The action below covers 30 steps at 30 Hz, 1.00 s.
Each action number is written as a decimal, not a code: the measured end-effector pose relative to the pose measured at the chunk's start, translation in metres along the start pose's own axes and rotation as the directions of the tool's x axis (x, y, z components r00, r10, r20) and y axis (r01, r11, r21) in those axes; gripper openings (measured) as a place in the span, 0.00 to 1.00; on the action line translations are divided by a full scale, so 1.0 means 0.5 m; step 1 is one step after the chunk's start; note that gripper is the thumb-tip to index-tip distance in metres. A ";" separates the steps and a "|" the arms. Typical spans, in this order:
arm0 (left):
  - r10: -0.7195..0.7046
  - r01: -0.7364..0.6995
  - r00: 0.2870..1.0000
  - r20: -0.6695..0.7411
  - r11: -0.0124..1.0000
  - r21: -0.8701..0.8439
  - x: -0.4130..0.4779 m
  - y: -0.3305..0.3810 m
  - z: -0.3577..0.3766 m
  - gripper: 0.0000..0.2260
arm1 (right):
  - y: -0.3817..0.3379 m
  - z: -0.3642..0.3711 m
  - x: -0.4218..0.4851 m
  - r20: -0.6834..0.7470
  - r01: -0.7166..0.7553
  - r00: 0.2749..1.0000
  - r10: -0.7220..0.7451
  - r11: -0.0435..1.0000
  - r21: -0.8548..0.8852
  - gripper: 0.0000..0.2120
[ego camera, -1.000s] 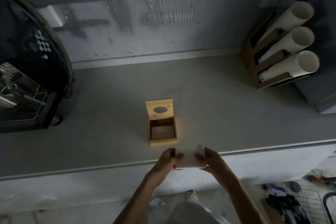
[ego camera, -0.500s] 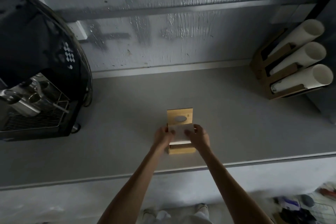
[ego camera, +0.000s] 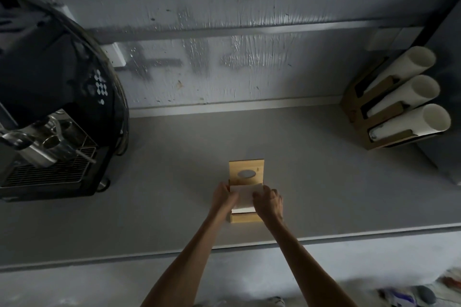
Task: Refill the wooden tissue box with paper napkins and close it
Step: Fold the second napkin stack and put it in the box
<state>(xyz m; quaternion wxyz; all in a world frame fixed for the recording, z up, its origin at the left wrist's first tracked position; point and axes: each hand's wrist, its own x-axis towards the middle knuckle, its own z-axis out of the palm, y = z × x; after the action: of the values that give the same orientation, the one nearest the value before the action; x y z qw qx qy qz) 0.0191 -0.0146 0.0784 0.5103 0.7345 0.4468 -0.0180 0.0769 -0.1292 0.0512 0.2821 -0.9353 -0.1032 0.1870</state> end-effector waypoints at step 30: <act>-0.041 0.041 0.999 -0.034 0.999 -0.020 0.079 -0.150 0.086 0.06 | 0.112 0.084 0.032 0.189 -0.305 0.950 0.249 0.869 0.390 0.24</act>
<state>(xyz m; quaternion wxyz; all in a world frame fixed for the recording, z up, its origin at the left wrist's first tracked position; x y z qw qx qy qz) 0.0109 -0.0165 -0.0162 0.5092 0.7204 0.4707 -0.0113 0.0793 -0.1497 -0.0173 0.4365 -0.8446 0.0555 0.3049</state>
